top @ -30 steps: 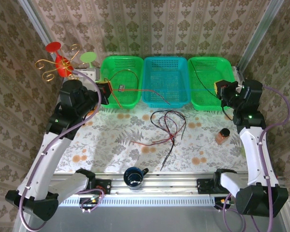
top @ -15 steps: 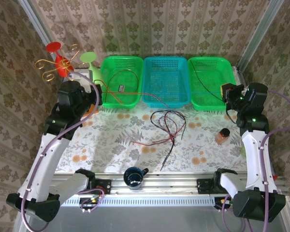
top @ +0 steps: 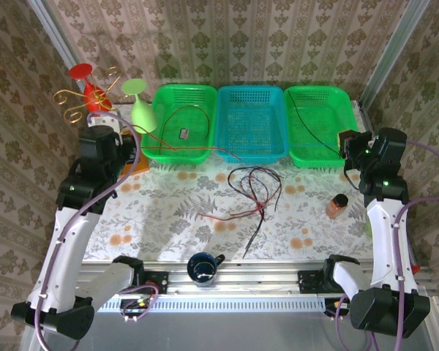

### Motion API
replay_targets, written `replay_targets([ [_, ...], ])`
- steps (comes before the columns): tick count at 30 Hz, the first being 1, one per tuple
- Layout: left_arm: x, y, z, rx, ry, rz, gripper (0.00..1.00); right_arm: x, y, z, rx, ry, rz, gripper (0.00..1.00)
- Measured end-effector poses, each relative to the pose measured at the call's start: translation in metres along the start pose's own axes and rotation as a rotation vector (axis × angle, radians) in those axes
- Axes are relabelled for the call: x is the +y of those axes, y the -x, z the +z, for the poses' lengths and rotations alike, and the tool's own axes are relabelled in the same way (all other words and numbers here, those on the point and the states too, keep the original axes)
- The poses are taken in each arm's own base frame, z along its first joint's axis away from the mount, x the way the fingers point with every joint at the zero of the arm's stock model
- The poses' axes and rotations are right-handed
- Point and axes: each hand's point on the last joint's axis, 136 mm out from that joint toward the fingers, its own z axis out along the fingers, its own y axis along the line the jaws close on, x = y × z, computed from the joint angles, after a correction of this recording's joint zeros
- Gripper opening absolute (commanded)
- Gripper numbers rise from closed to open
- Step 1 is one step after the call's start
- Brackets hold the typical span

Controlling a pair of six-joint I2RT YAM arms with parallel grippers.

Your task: Untangle the cables

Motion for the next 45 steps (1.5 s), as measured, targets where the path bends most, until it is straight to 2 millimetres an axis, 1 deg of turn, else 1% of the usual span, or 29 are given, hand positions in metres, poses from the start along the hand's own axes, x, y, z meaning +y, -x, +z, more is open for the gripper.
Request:
replay_targets([
  [10, 0.049, -0.002, -0.009, 0.006, 0.162, -0.001, 0.0, -0.006, 0.007, -0.002, -0.032, -0.014, 0.008, 0.0],
  [13, 0.056, -0.001, -0.014, -0.004, 0.155, -0.024, 0.0, -0.007, 0.008, -0.001, -0.034, -0.016, 0.009, 0.0],
  [15, 0.052, 0.0, -0.017, -0.008, 0.116, -0.032, 0.0, -0.008, 0.008, -0.001, -0.034, -0.018, 0.01, 0.0],
  [19, 0.034, -0.002, -0.017, 0.001, 0.014, -0.048, 0.0, -0.007, 0.008, -0.001, -0.033, -0.017, 0.009, 0.0],
  [21, 0.028, -0.005, -0.015, 0.011, -0.023, -0.064, 0.0, -0.003, 0.008, -0.002, -0.031, -0.009, 0.008, 0.0],
  [22, 0.025, -0.008, -0.014, 0.02, -0.04, -0.072, 0.0, 0.002, 0.007, -0.003, -0.027, 0.0, 0.004, 0.0],
  [23, 0.023, -0.01, -0.013, 0.027, -0.051, -0.079, 0.0, 0.009, 0.007, -0.004, -0.024, 0.013, -0.001, 0.0],
  [26, 0.014, -0.019, -0.009, 0.054, -0.091, -0.096, 0.0, 0.039, 0.005, -0.009, -0.01, 0.069, -0.017, 0.0],
  [30, -0.002, -0.034, -0.004, 0.093, -0.152, -0.109, 0.0, 0.09, -0.006, -0.014, 0.028, 0.168, -0.044, 0.0],
  [33, -0.011, -0.044, 0.0, 0.119, -0.18, -0.116, 0.0, 0.131, -0.019, -0.012, 0.073, 0.242, -0.069, 0.0],
  [39, -0.025, -0.065, 0.003, 0.163, -0.22, -0.117, 0.0, 0.203, -0.05, 0.001, 0.154, 0.365, -0.106, 0.0],
  [40, -0.027, -0.067, 0.004, 0.167, -0.224, -0.117, 0.0, 0.213, -0.053, 0.004, 0.162, 0.381, -0.11, 0.0],
  [42, -0.03, -0.073, 0.005, 0.179, -0.231, -0.121, 0.0, 0.241, -0.06, 0.01, 0.177, 0.429, -0.12, 0.0],
  [45, -0.031, -0.079, 0.007, 0.19, -0.234, -0.127, 0.0, 0.276, -0.064, 0.02, 0.176, 0.49, -0.135, 0.0],
])
